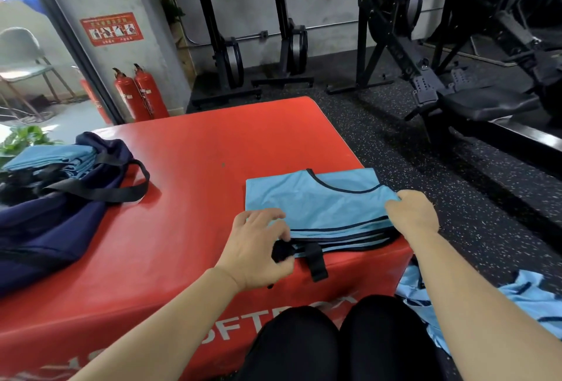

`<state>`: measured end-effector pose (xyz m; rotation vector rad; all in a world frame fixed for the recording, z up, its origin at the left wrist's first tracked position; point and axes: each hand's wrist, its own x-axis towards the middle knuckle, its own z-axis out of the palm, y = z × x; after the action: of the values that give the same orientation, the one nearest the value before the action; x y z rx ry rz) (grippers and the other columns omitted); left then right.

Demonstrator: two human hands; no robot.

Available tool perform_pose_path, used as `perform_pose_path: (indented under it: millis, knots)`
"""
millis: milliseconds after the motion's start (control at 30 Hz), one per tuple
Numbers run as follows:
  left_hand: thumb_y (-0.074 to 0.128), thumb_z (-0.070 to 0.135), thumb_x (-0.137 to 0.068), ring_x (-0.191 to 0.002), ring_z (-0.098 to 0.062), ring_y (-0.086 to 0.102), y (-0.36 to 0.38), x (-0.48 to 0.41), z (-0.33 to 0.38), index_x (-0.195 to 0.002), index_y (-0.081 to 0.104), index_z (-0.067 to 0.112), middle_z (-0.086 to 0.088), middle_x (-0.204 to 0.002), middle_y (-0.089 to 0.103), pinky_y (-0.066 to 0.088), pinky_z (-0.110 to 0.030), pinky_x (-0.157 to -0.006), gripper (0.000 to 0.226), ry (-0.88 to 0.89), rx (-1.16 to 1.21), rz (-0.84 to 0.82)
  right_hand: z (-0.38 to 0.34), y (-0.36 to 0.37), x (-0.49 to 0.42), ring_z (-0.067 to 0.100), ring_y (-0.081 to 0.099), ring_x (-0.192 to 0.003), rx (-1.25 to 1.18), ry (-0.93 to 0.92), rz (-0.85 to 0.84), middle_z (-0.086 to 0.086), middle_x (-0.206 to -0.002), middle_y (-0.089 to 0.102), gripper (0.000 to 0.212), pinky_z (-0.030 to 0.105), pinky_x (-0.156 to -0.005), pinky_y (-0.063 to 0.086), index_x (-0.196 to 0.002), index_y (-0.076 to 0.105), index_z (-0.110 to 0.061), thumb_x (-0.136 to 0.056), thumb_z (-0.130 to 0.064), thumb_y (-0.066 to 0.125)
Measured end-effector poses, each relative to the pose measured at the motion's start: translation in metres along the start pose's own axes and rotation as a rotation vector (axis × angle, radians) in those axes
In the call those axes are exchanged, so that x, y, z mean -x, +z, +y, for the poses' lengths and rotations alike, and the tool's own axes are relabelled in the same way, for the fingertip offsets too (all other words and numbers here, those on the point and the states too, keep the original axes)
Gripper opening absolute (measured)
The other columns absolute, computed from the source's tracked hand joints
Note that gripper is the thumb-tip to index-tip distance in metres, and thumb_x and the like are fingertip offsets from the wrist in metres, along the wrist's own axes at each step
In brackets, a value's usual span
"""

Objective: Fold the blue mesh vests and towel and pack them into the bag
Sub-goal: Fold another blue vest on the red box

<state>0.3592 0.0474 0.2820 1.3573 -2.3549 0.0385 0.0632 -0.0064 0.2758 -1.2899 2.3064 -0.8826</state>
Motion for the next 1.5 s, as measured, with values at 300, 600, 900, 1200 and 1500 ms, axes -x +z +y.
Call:
perform_pose_path:
  millis: [300, 600, 900, 1200, 1500]
  knots:
    - [0.06, 0.034, -0.059, -0.104, -0.022, 0.062, -0.01, 0.004, 0.009, -0.06, 0.067, 0.026, -0.001, -0.123, 0.06, 0.045, -0.049, -0.093, 0.011, 0.038, -0.239, -0.114, -0.006, -0.001, 0.007, 0.029, 0.051, -0.073, 0.052, 0.012, -0.013, 0.004, -0.07, 0.049, 0.025, 0.031, -0.065, 0.037, -0.064, 0.043, -0.013, -0.088, -0.009, 0.047]
    - [0.06, 0.038, -0.064, -0.114, -0.001, 0.054, -0.029, 0.01, -0.004, -0.072, 0.067, 0.023, 0.013, -0.138, 0.051, 0.047, -0.027, -0.092, 0.018, -0.199, 0.379, -0.546, -0.008, 0.0, 0.006, 0.028, 0.05, -0.072, 0.069, 0.036, -0.033, 0.004, -0.072, 0.051, 0.018, 0.03, -0.064, 0.036, -0.067, 0.047, -0.012, -0.084, -0.005, 0.047]
    - [0.034, 0.028, -0.105, -0.124, -0.024, 0.051, -0.013, -0.022, -0.031, -0.144, 0.039, 0.012, -0.005, -0.137, 0.05, 0.039, -0.034, -0.101, 0.043, -0.485, 0.231, -0.22, -0.004, -0.002, -0.003, 0.024, 0.036, -0.06, -0.12, -0.078, 0.021, 0.004, -0.061, 0.041, 0.023, 0.033, -0.053, 0.03, -0.061, 0.042, -0.012, -0.083, -0.01, 0.05]
    - [-0.016, 0.092, -0.051, -0.147, -0.018, -0.024, 0.012, -0.019, -0.036, -0.151, -0.025, 0.028, -0.008, -0.161, -0.024, -0.014, -0.045, -0.118, 0.119, -0.189, -0.238, -0.701, 0.021, -0.006, -0.013, 0.027, 0.062, -0.085, -0.058, -0.052, 0.007, 0.002, -0.094, 0.067, 0.018, 0.033, -0.071, 0.046, -0.096, 0.072, -0.02, -0.088, -0.018, 0.056]
    - [-0.011, 0.096, -0.042, -0.147, -0.028, 0.015, -0.009, -0.037, -0.026, -0.154, -0.017, 0.025, -0.013, -0.164, -0.001, 0.017, -0.045, -0.112, 0.133, -0.201, -0.456, -0.782, 0.01, -0.017, -0.008, 0.03, 0.056, -0.083, 0.234, -0.065, -0.067, 0.008, -0.093, 0.062, 0.008, 0.034, -0.071, 0.046, -0.087, 0.059, -0.013, -0.085, -0.019, 0.055]
